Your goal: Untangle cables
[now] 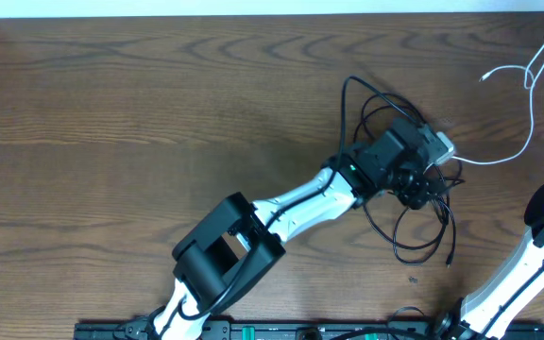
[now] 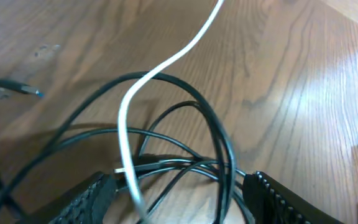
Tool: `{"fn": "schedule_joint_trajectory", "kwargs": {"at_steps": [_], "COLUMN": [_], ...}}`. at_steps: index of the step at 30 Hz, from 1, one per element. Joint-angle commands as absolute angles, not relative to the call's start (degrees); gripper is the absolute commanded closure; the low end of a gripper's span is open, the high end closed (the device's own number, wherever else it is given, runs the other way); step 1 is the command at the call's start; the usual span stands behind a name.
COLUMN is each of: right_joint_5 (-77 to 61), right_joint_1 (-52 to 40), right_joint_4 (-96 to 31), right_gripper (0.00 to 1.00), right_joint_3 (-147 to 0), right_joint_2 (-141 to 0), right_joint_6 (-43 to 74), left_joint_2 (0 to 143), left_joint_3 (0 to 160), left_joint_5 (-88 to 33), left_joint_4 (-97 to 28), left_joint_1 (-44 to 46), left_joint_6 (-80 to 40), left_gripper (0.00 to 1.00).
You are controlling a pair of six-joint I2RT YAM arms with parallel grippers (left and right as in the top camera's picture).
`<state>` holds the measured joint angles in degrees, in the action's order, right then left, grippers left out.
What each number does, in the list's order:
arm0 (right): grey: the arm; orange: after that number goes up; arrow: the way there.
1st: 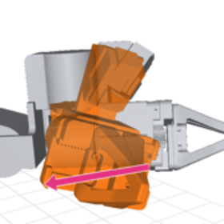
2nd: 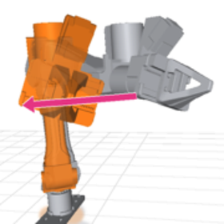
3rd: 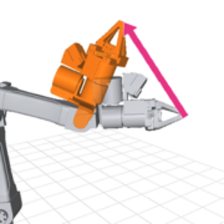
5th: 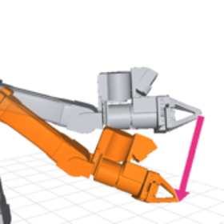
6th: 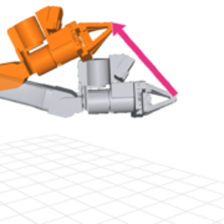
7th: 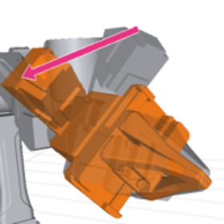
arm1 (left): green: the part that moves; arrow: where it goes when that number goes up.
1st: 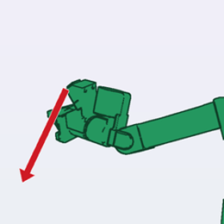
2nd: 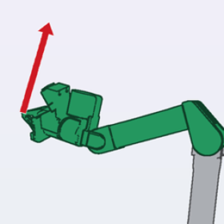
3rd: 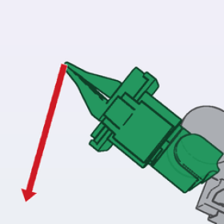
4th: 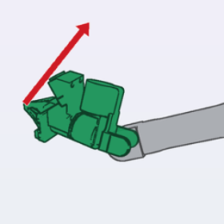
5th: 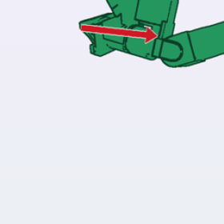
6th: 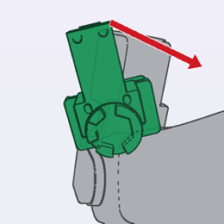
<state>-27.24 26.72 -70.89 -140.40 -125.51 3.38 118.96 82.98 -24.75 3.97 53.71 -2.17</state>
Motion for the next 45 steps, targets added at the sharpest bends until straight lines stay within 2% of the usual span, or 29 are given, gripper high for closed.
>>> {"fn": "schedule_joint_trajectory", "kwargs": {"at_steps": [1,7,12,14,15,16,17,19,22,27,30,33,34,37,45], "right_joint_5": [-27.8,-27.8,-27.8,-27.8,-27.8,-27.8,-27.8,-27.8,-27.8,-27.8,-27.9,-29.7,-33.7,-39.9,-54.7], "right_joint_1": [26.8,26.8,26.8,26.8,26.8,26.8,26.8,26.8,26.5,23.4,21.0,17.9,15.7,13.4,4.6], "right_joint_4": [-71.0,-71.2,-71.4,-71.4,-71.4,-71.4,-71.5,-71.5,-71.9,-73.8,-74.0,-74.0,-74.2,-74.9,-80.4], "right_gripper": [0.99,0.99,0.99,0.99,0.99,0.99,0.99,0.99,0.99,0.99,0.99,0.99,0.99,0.99,0.99], "right_joint_3": [-140.9,-140.9,-140.9,-140.9,-140.9,-140.9,-140.9,-140.9,-140.9,-140.9,-140.9,-140.9,-140.9,-140.9,-140.9], "right_joint_2": [-123.4,-123.4,-123.4,-123.4,-123.4,-123.4,-123.4,-123.4,-123.4,-123.4,-123.4,-123.4,-123.4,-123.4,-123.4], "right_joint_6": [2.5,2.5,2.5,2.5,2.5,2.5,2.5,2.5,2.5,0.9,0.5,-1.8,-5.8,-11.0,-23.6], "left_joint_2": [120.5,121.4,122.9,122.9,122.9,122.8,122.6,120.6,115.9,106.5,101.9,98.5,97.6,98.0,98.4], "left_joint_3": [83.5,83.5,83.5,83.5,83.5,83.5,83.5,83.5,83.5,83.5,83.5,83.5,83.5,83.5,83.5], "left_joint_5": [-17.5,-12.1,-12.1,-12.1,-12.1,-12.1,-12.1,-12.1,-12.1,-14.8,-17.3,-23.5,-29.6,-35.4,-37.3], "left_joint_4": [4.2,4.4,6.6,6.6,6.6,6.6,6.6,5.2,0.7,-12.2,-15.3,-14.0,-12.3,-10.8,-4.9], "left_joint_1": [54.3,54.3,54.3,54.3,54.2,54.2,54.0,53.0,50.8,45.1,41.9,38.3,35.9,33.7,31.7], "left_joint_6": [-8.4,-19.7,-21.4,-21.3,-21.3,-21.3,-21.2,-18.0,-14.2,-10.3,-8.5,-8.5,-8.6,-11.2,-15.5], "left_gripper": [0.32,0.32,0.33,0.49,0.63,0.72,0.74,0.87,0.92,0.92,0.92,0.92,0.92,0.92,0.92]}}
